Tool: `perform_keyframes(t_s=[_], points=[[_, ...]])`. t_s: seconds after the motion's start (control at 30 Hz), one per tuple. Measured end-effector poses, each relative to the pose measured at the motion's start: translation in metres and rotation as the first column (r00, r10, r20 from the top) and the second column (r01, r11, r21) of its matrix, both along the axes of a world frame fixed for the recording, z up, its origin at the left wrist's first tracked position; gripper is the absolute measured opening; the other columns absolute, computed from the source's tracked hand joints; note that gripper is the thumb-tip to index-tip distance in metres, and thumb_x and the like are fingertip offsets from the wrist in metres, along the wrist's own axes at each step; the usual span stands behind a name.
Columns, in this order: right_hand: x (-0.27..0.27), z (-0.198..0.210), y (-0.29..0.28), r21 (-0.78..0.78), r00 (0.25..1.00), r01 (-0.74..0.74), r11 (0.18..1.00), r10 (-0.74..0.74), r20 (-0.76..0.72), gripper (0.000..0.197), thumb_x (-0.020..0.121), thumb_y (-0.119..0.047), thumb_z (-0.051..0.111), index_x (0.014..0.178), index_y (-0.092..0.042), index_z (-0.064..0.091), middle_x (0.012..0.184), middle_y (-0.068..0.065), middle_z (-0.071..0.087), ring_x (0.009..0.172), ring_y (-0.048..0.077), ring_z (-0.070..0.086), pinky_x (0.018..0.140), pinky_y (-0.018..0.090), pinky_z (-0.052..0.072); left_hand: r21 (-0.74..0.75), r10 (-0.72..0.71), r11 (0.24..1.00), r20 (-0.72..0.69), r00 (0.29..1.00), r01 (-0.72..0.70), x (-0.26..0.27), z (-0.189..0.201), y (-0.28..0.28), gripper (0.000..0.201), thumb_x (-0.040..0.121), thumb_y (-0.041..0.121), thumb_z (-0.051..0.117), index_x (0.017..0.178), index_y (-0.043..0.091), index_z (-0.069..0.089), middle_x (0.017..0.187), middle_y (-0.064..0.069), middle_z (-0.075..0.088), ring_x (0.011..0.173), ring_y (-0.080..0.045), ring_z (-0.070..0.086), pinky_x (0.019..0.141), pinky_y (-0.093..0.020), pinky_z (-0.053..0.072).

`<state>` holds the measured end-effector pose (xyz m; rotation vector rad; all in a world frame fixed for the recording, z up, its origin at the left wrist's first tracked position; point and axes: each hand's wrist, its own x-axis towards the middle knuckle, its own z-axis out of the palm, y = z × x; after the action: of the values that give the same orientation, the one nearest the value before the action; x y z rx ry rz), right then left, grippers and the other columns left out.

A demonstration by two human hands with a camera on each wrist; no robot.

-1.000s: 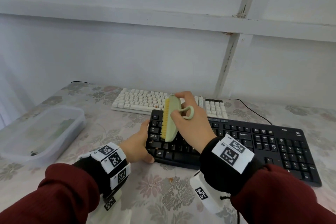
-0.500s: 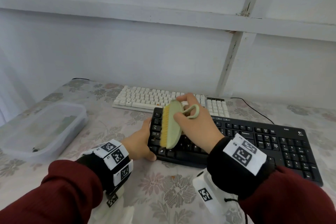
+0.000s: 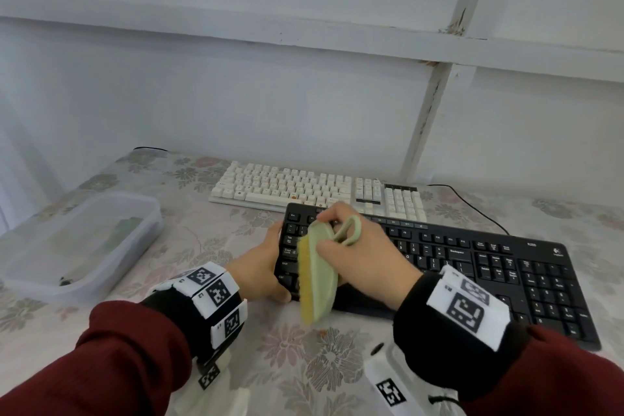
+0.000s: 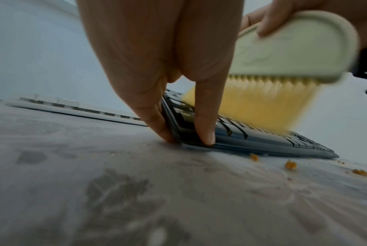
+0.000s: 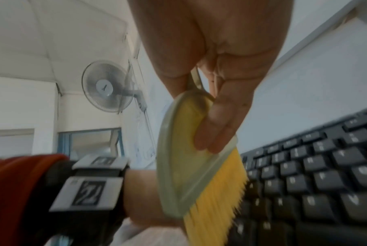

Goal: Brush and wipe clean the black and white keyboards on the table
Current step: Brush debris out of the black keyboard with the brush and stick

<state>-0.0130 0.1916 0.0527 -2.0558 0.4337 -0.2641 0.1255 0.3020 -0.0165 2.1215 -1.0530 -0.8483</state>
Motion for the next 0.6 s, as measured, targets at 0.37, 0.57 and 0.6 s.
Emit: perform_keyframes(t_s=[0.37,0.57,0.6], points=[[0.022,-0.009,0.003,-0.096,0.997,0.02,0.995,-0.013,0.074,0.028,0.091,-0.012,0.046,0.115,-0.024,0.042,0.088,0.007,0.062,0.062,0.011,0.056,0.053,0.021,0.048,0.02,-0.006,1.0,0.007,1.0,0.006,0.004,-0.002,0.002,0.116,0.069,0.005,0.075,0.144,0.03,-0.01,0.114,0.001,0.057,0.1,-0.014,0.058,0.091,-0.03,0.048],[0.006,-0.001,0.003,-0.005,0.999,-0.037,0.999,0.036,-0.008,0.025,0.086,-0.013,0.05,0.109,-0.023,0.051,0.088,0.004,0.062,0.076,0.026,0.064,0.068,0.037,0.057,0.026,-0.011,1.0,0.04,0.999,0.01,0.002,-0.001,0.0,0.114,0.07,0.005,0.075,0.144,0.023,-0.011,0.107,-0.002,0.059,0.089,-0.009,0.059,0.081,-0.025,0.05],[0.008,0.003,0.0,-0.005,0.999,-0.002,1.0,0.002,0.032,0.024,0.086,-0.012,0.05,0.108,-0.024,0.051,0.093,0.009,0.064,0.081,0.031,0.065,0.068,0.04,0.057,0.029,-0.007,1.0,0.04,0.999,0.006,0.001,0.0,0.0,0.114,0.071,0.004,0.074,0.144,0.023,-0.011,0.11,-0.003,0.059,0.091,-0.01,0.059,0.082,-0.025,0.049]])
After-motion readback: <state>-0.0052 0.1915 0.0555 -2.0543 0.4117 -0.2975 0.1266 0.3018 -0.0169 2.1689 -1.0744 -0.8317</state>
